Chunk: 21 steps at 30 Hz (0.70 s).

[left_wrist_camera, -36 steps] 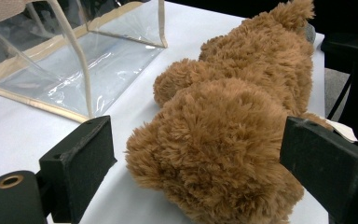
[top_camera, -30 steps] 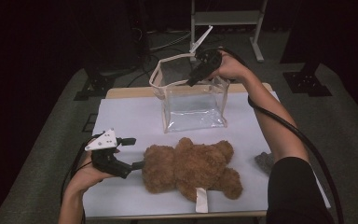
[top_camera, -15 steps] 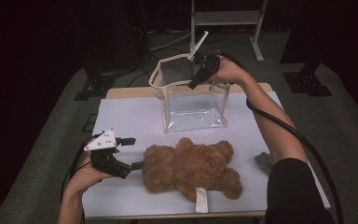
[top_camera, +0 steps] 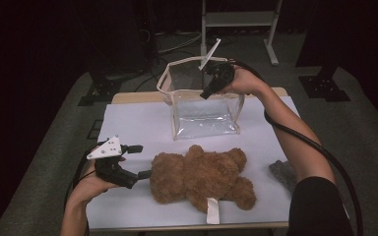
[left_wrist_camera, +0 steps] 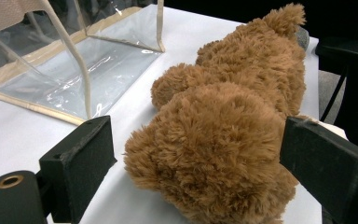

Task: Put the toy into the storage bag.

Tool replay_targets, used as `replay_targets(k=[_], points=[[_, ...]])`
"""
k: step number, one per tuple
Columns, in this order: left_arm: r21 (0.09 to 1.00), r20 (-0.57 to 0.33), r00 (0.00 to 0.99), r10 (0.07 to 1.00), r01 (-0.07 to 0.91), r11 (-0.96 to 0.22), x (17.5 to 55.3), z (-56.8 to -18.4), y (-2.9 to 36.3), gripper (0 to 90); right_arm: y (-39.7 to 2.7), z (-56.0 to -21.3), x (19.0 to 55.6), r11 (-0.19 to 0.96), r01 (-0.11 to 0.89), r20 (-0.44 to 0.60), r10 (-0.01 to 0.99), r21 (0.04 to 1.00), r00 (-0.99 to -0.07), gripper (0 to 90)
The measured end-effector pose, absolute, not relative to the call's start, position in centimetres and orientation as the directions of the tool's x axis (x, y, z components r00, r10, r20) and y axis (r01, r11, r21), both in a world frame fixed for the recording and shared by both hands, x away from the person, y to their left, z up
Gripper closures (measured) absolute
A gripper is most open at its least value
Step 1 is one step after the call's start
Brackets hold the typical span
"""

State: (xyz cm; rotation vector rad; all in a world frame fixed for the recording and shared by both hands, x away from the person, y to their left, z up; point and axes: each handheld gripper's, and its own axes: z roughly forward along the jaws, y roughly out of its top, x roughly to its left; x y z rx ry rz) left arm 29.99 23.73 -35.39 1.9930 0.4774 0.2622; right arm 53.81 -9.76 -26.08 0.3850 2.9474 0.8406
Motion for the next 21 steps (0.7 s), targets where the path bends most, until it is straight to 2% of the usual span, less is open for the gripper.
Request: replay_targets(k=[21], points=[[0.889,-0.019,0.905,0.426,0.21,-0.407,29.4,-35.4,23.2,9.0,-10.7,-26.5,46.5,0.796,0.194,0.036,0.211,0.573,-0.977,86.9]])
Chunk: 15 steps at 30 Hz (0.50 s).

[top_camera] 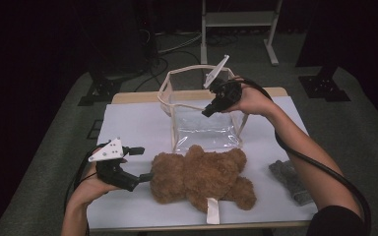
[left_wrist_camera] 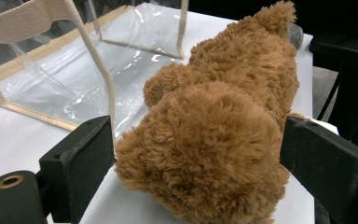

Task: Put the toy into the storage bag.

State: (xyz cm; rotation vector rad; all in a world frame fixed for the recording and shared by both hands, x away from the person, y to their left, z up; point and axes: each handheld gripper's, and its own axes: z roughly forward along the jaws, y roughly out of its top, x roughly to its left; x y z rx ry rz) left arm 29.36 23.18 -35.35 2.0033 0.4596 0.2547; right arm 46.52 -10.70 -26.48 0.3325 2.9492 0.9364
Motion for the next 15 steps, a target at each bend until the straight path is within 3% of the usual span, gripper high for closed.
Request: replay_targets(k=[13,15], points=[[0.888,-0.006,0.91,0.416,0.196,-0.416,29.1,-35.2,22.9,9.0,-10.0,-26.5,44.1,0.792,0.165,0.032,0.18,0.587,-0.983,86.5],[0.89,-0.006,0.909,0.418,0.195,-0.413,29.1,-35.1,22.9,9.0,-10.2,-26.4,44.2,0.783,0.188,0.051,0.196,0.593,-0.979,81.6]])
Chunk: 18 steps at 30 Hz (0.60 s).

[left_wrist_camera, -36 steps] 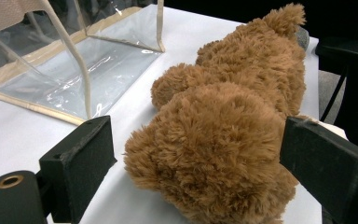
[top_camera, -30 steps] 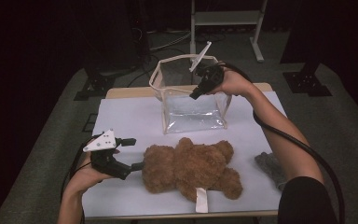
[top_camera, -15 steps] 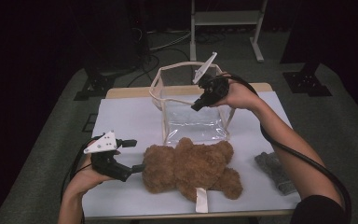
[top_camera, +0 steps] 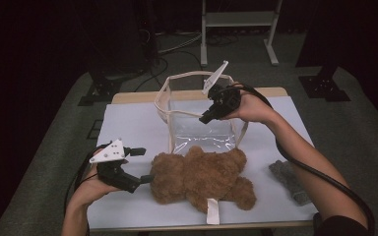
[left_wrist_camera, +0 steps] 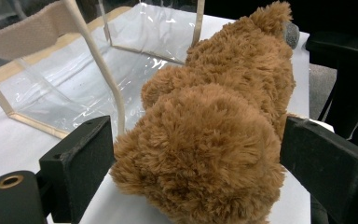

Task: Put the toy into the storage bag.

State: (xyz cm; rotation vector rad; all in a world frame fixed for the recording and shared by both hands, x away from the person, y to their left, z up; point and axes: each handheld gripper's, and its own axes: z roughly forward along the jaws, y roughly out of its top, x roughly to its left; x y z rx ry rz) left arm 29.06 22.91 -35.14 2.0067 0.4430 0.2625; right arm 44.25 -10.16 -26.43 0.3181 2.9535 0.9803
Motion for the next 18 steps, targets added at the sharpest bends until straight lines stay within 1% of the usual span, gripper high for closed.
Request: replay_targets(k=[1,2,3,4,5,8,12,13,18], points=[[0.889,-0.005,0.908,0.418,0.196,-0.413,29.1,-35.1,23.0,9.0,-10.5,-26.1,44.4,0.764,0.198,0.052,0.211,0.614,-0.976,67.7],[0.889,-0.005,0.908,0.418,0.196,-0.413,29.1,-35.1,23.0,9.0,-10.5,-26.1,44.4,0.764,0.198,0.052,0.211,0.614,-0.976,67.7],[0.887,-0.002,0.908,0.419,0.195,-0.418,29.1,-35.2,23.0,9.0,-11.0,-25.6,44.4,0.749,0.205,0.049,0.225,0.63,-0.973,60.0],[0.887,-0.002,0.908,0.419,0.195,-0.418,29.1,-35.2,23.0,9.0,-11.2,-25.3,44.3,0.74,0.206,0.044,0.233,0.64,-0.972,55.4],[0.887,-0.005,0.907,0.421,0.198,-0.417,29.1,-35.2,23.0,9.0,-11.2,-25.3,44.3,0.74,0.206,0.044,0.233,0.64,-0.972,55.4],[0.885,-0.004,0.908,0.419,0.198,-0.421,29.2,-35.3,23.0,9.0,-12.0,-24.3,43.9,0.72,0.193,0.018,0.244,0.667,-0.97,45.9],[0.884,-0.004,0.907,0.422,0.201,-0.423,29.2,-35.3,23.0,9.0,-12.8,-23.1,43.0,0.696,0.185,0.011,0.247,0.694,-0.969,39.6],[0.884,-0.001,0.906,0.424,0.199,-0.423,29.2,-35.3,23.1,9.0,-13.0,-22.7,42.3,0.697,0.172,0.0,0.24,0.696,-0.971,37.1],[0.885,-0.004,0.904,0.428,0.203,-0.42,29.1,-35.4,23.2,9.0,-12.9,-22.2,40.5,0.697,0.137,-0.011,0.204,0.703,-0.979,34.8]])
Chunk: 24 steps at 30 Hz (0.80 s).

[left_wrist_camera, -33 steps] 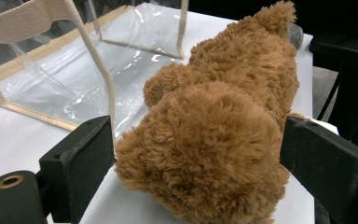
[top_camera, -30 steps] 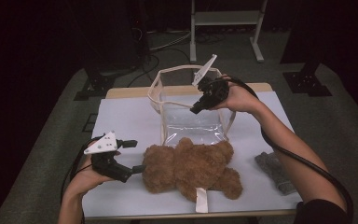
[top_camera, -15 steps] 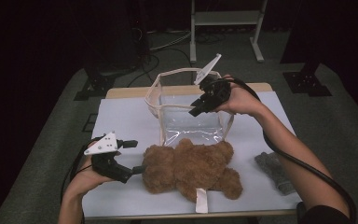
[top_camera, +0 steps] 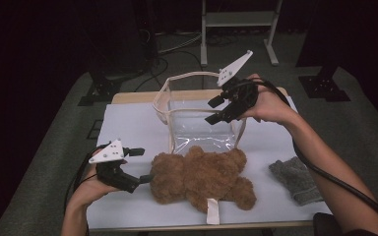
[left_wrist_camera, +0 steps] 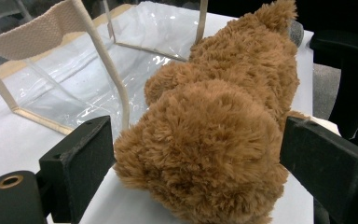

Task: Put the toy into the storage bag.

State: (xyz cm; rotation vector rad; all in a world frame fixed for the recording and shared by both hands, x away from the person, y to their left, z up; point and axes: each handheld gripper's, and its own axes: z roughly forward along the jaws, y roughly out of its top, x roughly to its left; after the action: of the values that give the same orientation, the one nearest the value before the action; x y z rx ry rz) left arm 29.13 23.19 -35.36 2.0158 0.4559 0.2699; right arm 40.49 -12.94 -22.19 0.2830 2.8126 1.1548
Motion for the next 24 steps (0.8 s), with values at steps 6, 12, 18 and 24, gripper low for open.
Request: replay_targets(k=[6,12,18,24], points=[[0.884,-0.007,0.9,0.435,0.209,-0.418,29.1,-35.4,23.4,8.8,-12.1,-22.6,37.5,0.709,0.078,-0.032,0.141,0.701,-0.99,33.4],[0.884,-0.006,0.9,0.436,0.209,-0.417,29.0,-35.3,23.4,8.6,-10.6,-24.7,35.2,0.729,0.044,-0.012,0.072,0.683,-0.997,31.8],[0.887,-0.007,0.898,0.439,0.209,-0.413,28.9,-35.3,23.6,8.6,-8.9,-28.7,34.3,0.768,0.05,0.039,0.033,0.638,-0.999,30.1],[0.885,-0.007,0.898,0.44,0.21,-0.416,29.0,-35.3,23.8,8.6,-7.8,-31.9,34.0,0.818,0.046,0.032,0.034,0.573,-0.999,27.8]])
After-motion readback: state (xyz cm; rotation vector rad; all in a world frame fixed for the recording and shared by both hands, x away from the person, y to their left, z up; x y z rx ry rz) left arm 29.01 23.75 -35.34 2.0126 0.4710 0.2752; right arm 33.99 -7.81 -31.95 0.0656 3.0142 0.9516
